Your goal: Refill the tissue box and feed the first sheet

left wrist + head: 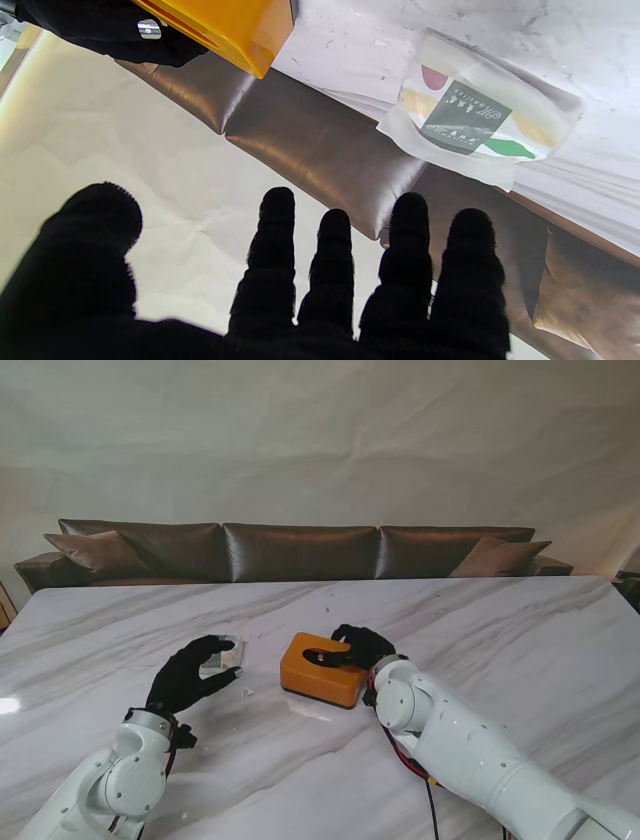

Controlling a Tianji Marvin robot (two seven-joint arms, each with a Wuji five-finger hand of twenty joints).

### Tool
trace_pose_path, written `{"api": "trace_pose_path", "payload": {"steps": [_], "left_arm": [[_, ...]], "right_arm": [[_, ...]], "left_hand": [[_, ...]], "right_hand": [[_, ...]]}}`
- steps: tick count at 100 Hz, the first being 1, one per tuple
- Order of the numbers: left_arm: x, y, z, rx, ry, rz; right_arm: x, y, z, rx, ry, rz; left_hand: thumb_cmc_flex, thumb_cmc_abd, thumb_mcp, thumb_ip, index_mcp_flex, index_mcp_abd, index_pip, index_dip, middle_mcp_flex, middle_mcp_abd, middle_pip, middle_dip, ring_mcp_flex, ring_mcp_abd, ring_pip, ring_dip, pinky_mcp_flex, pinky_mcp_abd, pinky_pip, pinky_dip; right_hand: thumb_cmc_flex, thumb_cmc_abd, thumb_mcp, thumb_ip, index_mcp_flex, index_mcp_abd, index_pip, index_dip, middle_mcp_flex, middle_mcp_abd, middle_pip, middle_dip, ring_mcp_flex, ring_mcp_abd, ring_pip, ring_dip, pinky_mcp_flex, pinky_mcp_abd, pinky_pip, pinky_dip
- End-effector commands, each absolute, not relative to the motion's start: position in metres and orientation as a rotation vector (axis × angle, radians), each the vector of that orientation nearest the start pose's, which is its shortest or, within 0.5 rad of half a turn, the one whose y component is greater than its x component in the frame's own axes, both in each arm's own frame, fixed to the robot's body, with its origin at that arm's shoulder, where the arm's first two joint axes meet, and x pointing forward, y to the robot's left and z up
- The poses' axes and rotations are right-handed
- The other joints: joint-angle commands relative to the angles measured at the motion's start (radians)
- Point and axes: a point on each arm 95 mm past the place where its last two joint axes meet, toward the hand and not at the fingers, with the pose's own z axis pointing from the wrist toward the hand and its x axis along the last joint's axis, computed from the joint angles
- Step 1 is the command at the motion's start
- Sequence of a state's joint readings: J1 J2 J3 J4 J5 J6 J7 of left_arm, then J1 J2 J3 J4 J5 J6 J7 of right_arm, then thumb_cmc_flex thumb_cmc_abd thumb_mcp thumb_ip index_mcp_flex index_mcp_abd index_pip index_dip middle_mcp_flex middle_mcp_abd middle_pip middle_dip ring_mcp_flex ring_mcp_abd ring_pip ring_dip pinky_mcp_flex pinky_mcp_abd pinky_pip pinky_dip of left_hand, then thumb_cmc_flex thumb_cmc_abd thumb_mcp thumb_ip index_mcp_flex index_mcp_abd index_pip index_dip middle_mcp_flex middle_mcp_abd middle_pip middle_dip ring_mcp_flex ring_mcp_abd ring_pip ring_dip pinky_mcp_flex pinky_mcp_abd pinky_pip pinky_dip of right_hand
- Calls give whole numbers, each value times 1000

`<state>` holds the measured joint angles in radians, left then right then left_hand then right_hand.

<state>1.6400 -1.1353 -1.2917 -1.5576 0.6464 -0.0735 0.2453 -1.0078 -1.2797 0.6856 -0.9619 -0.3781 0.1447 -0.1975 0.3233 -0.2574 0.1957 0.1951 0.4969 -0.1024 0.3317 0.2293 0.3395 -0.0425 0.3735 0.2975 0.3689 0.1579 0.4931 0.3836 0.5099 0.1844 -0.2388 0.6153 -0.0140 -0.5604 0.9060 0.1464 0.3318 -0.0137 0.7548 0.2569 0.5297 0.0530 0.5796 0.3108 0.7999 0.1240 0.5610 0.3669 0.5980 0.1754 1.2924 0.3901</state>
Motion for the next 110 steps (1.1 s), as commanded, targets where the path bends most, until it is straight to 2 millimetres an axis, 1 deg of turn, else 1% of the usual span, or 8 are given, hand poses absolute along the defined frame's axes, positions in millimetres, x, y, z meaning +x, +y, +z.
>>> {"api": "trace_pose_path", "payload": {"steps": [1,57,87,91,92,95,98,110], "left_arm": [[387,27,-337,-1504,1067,-1755],[385,26,-338,-1511,1058,-1758],[384,25,-339,-1516,1056,-1758],[384,25,-339,-1517,1054,-1758],[384,25,-339,-1517,1054,-1759],[384,25,-339,-1518,1053,-1759],[385,25,-339,-1518,1052,-1760],[385,24,-339,-1517,1050,-1763]], "right_arm": [[502,89,-375,1651,1404,1541],[480,101,-373,1528,1524,1643],[469,101,-365,1483,1566,1669],[468,101,-364,1478,1579,1671],[467,100,-364,1476,1582,1672],[466,100,-363,1470,1592,1674],[466,99,-362,1463,1603,1676],[461,97,-360,1436,1638,1683]], "left_hand": [[2,15,3,36,17,12,16,19,19,4,12,8,21,-23,-2,14,-2,-39,1669,-2],[-5,21,0,35,17,12,16,19,25,5,13,9,22,-24,-5,15,-7,-36,1670,0],[-9,26,-2,33,17,12,14,18,27,5,13,10,23,-26,-6,16,-11,-34,1669,1],[-9,27,-2,33,17,13,14,18,26,6,13,9,22,-26,-7,16,-12,-34,1668,2],[-9,27,-2,33,17,13,14,18,26,6,13,9,23,-26,-7,16,-12,-33,1668,2],[-10,26,-2,33,17,13,14,18,26,6,13,9,22,-25,-7,16,-12,-33,1668,2],[-10,27,-2,33,16,12,13,18,26,6,13,9,23,-26,-7,16,-13,-33,1668,2],[-10,29,-2,33,16,12,13,18,27,5,14,10,24,-27,-7,16,-14,-32,1669,3]], "right_hand": [[10,-33,17,31,-30,2,13,9,1,-36,24,17,19,-49,-11,9,-3,-31,-4,21],[203,-169,56,135,-30,-21,45,22,40,-65,45,26,131,-109,-11,15,13,-75,-3,46],[385,-158,-13,286,-31,-28,69,35,59,-74,60,33,208,-137,21,37,32,-102,13,50],[399,-158,24,377,-31,-30,72,37,60,-76,62,34,215,-141,22,39,33,-106,13,48],[389,-165,95,355,-31,-31,73,37,60,-76,62,34,216,-143,22,39,34,-107,13,47],[359,-252,395,99,-32,-33,76,39,62,-77,64,35,220,-146,21,39,34,-109,13,47],[359,-299,523,-66,-33,-33,78,39,63,-80,65,35,222,-149,19,38,34,-109,13,46],[424,-323,592,-115,-34,-39,84,42,66,-85,68,36,231,-163,18,38,35,-119,10,45]]}}
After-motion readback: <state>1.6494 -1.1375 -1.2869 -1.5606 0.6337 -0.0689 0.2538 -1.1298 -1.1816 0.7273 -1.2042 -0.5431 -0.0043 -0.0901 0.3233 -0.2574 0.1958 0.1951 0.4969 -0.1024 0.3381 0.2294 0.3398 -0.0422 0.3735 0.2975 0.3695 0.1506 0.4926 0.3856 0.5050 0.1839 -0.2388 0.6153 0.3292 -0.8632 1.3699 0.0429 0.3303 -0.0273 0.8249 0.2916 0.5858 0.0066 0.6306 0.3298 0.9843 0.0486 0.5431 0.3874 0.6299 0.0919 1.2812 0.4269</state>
